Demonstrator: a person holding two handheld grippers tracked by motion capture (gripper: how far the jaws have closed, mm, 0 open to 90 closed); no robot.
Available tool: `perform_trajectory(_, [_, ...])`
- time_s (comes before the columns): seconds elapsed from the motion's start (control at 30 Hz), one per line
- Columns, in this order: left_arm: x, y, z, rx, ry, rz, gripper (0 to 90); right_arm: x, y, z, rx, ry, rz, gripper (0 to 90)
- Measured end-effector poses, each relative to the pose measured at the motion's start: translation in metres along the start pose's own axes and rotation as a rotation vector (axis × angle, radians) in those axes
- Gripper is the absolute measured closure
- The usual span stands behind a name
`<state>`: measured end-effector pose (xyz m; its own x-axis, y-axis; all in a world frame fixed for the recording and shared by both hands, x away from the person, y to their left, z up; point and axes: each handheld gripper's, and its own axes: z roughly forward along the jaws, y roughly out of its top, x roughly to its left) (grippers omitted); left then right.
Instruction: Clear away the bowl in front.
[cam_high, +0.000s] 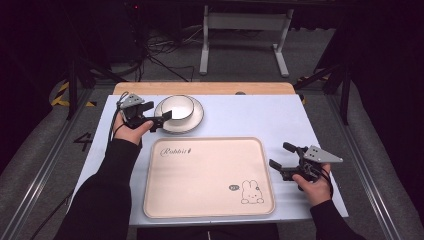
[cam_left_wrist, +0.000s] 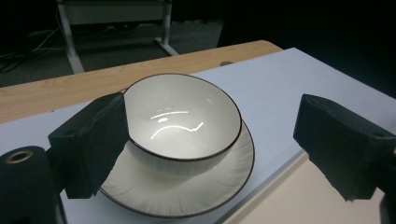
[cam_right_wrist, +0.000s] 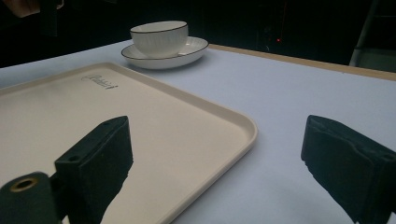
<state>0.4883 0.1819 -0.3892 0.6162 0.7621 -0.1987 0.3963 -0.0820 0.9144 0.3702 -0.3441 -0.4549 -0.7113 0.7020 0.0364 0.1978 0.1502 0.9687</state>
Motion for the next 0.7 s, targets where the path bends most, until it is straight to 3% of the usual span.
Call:
perform_trajectory(0.4, [0.013,0.009,0.016,0.016,0.053,-0.036,10.4,-0.001,0.000,0.000,-0.001,0.004,0.005,8.8])
perform_trajectory(0.6, [0.018,0.015,0.026,0.066,0.064,-0.094,15.9,-0.001,0.000,0.000,-0.004,0.007,0.004,8.6])
perform_trajectory(0.7, [0.022,0.017,0.031,0.124,0.097,-0.113,20.1,-0.001,0.000,0.000,-0.002,0.008,0.003,8.6])
